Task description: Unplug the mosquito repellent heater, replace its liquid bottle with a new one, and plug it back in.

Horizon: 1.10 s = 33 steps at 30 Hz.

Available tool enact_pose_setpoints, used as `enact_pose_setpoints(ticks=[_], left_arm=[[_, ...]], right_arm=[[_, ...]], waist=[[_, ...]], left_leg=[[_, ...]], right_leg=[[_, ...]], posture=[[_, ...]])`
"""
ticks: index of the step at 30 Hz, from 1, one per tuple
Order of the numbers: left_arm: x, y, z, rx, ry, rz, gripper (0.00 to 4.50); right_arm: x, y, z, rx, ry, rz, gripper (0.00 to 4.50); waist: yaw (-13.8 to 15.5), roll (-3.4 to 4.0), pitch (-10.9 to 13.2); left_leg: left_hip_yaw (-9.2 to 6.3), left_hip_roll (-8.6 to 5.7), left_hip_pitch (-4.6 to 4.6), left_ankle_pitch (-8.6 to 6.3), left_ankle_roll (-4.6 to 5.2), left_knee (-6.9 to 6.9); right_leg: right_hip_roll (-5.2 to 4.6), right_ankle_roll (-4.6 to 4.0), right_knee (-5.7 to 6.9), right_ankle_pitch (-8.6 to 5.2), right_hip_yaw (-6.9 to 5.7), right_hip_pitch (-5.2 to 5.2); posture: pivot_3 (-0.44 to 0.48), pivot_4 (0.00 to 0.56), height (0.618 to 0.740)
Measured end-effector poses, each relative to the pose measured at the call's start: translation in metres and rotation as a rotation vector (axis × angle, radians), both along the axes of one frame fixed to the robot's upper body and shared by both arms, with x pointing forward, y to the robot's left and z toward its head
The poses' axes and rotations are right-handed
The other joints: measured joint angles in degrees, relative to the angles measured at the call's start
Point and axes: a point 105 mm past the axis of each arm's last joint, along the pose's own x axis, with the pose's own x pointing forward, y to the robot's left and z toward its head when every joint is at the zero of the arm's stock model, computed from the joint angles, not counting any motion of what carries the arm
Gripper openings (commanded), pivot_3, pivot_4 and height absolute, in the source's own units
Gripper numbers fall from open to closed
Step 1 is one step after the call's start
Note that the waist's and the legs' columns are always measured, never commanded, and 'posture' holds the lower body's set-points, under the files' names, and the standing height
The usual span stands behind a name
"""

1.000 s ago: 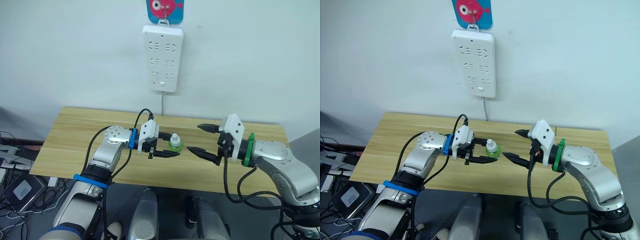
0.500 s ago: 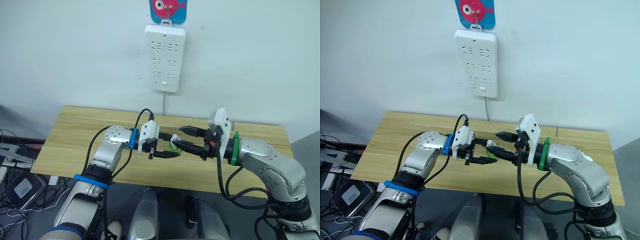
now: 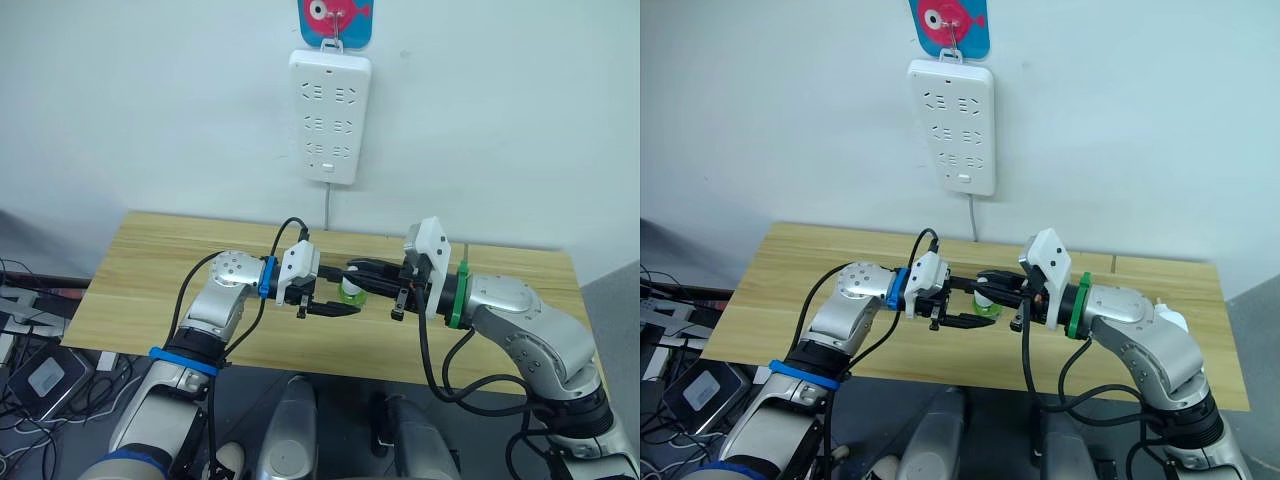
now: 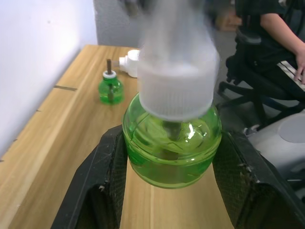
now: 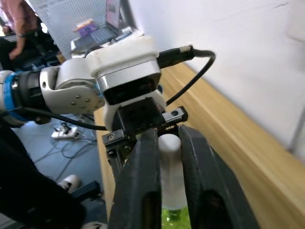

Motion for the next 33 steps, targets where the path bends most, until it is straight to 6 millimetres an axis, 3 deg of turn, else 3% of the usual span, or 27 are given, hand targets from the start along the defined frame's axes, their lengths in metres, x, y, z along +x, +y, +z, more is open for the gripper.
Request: enact_pose_setpoints(ticks=[5, 11, 13, 16, 20, 23, 28, 33], left_arm=[[0.001, 0.002, -0.003, 0.008, 0.006, 0.008, 2.21], [0.004, 0.011, -0.014, 0.039, 0.021, 0.043, 2.21], [0.008, 0.019, -0.023, 0.052, 0.038, 0.086, 2.21], [0.012, 0.031, -0.034, 0.049, 0.061, 0.160, 2.21], [0.016, 0.034, -0.027, 0.010, 0.033, 0.224, 2.21], [0.019, 0.030, -0.015, -0.029, 0.005, 0.259, 2.21], [0.017, 0.025, 0.001, -0.060, -0.019, 0.270, 2.21], [0.011, 0.034, 0.005, -0.038, -0.002, 0.285, 2.21]], right_arm=[[-0.006, 0.003, 0.016, 0.041, -0.046, 0.032, 0.24], [-0.010, 0.002, 0.094, 0.234, -0.167, 0.000, 0.24], [-0.006, -0.006, 0.097, 0.266, -0.147, -0.065, 0.24], [0.013, -0.028, 0.073, 0.222, -0.105, -0.253, 0.24], [0.051, -0.075, -0.006, 0.026, -0.061, -0.595, 0.24], [0.070, -0.091, -0.051, -0.035, -0.059, -0.731, 0.24], [0.085, -0.097, -0.074, -0.026, -0.107, -0.826, 0.24], [0.088, -0.102, -0.101, -0.043, -0.091, -0.863, 0.24]], waist=[[0.01, 0.00, 0.00], [-0.18, 0.00, 0.00], [-0.13, 0.01, 0.00], [0.14, -0.01, -0.01], [-0.03, -0.03, -0.02], [-0.72, -0.05, 0.00], [-2.34, -0.06, 0.04], [-3.01, -0.04, 0.27]], left_leg=[[0.00, 0.00, 0.00, 0.00, 0.00, 0.00], [-0.03, 0.01, 0.03, 0.00, 0.00, -0.02], [-0.04, 0.01, 0.02, 0.00, 0.01, -0.04], [-0.01, -0.03, -0.06, -0.01, 0.00, -0.03], [0.11, -0.09, -0.06, 0.00, 0.00, -0.01], [0.14, -0.01, -0.03, 0.00, 0.00, -0.02], [0.10, 0.02, 0.03, 0.00, 0.00, -0.09], [0.09, 0.02, 0.03, 0.00, 0.00, -0.13]], right_leg=[[0.00, 0.00, 0.00, 0.00, 0.00, 0.00], [0.00, -0.02, 0.13, 0.00, -0.02, -0.02], [0.00, -0.03, 0.12, -0.01, -0.04, -0.01], [-0.05, -0.03, -0.02, -0.01, -0.03, -0.02], [-0.11, 0.01, -0.07, -0.01, 0.06, -0.04], [-0.04, 0.29, 0.03, -0.14, 0.11, -0.11], [0.01, 0.28, 0.23, -0.19, 0.13, -0.17], [0.01, 0.27, 0.25, -0.22, 0.14, -0.19]], posture=[[0.305, 0.272, 0.740], [0.287, 0.279, 0.740], [0.284, 0.279, 0.740], [0.280, 0.285, 0.740], [0.290, 0.294, 0.740], [0.313, 0.318, 0.740], [0.346, 0.353, 0.740], [0.363, 0.376, 0.740]])
